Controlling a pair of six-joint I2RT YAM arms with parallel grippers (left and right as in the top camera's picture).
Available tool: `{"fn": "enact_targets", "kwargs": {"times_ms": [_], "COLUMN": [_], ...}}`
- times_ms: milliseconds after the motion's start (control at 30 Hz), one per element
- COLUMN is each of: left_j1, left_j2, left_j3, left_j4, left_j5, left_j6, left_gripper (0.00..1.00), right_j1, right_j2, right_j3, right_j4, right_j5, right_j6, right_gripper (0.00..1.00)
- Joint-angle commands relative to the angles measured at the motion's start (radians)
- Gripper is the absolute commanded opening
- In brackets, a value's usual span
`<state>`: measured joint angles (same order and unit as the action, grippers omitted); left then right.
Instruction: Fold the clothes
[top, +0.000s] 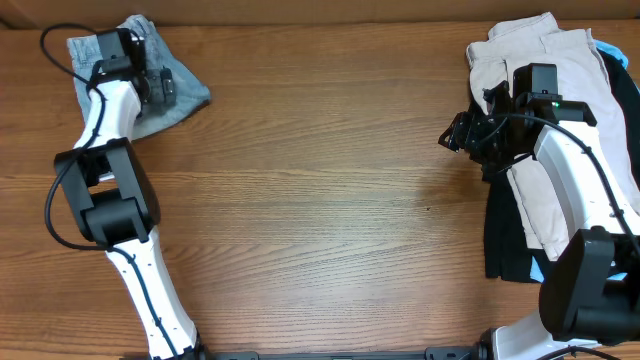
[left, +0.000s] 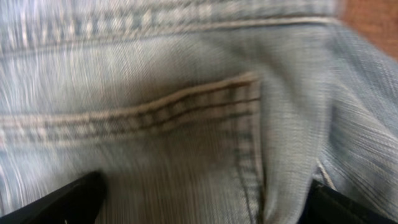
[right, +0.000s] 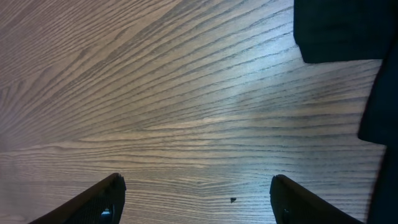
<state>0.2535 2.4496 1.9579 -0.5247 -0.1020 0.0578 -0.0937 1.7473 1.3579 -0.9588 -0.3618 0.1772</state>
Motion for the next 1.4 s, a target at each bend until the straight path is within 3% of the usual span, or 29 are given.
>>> {"fn": "enact_targets", "kwargs": {"times_ms": [0,133,300,567,767,867,967,1233,1367], "left_j1": [0.052,0.118,0.179,0.197,0.196,0.187,0.174,0.132,0.112], "left_j2": [0.14,0.14,0.14,0.142,0.147,0.147,0.143,0.005,-0.15], "left_j3": [-0.107,-0.108,-0.108,-0.108,-0.108,-0.108,-0.107,-0.095,-0.095], "left_j4": [-0.161,-0.182,-0.133,0.059,0.22,0.264,0.289,0.266,0.148], "left_j5": [0.099,0.126,0.106,-0.04,-0.032,-0.031,-0.031,-0.031,-0.027], "left_j6": [-0.089,-0.076,0.067,0.326,0.445,0.482,0.481,0.267,0.097], "left_gripper": [1.0,1.0,1.0,0.98,0.89,0.92,1.0,1.0,1.0], "right_j1": [0.001,0.001,0.001,0.001,0.001,0.001,0.001,0.001,0.001], "right_j2": [-0.037,-0.037,-0.037,-0.037,-0.037,-0.037,-0.037,-0.037,-0.047], "right_j3": [0.029,0.029,0.029,0.029,0.029,0.029,0.029,0.029,0.052], "right_j4": [0.005,0.005,0.006,0.006,0.007,0.012,0.015,0.02,0.053], "right_j5": [0.002,0.002,0.002,0.002,0.002,0.002,0.002,0.002,0.002], "right_j6": [-0.014,-0.014,-0.014,-0.013,-0.011,-0.003,0.002,0.001,-0.02], "right_gripper": [0.78,0.78,0.79,0.79,0.79,0.78,0.78,0.78,1.0]}}
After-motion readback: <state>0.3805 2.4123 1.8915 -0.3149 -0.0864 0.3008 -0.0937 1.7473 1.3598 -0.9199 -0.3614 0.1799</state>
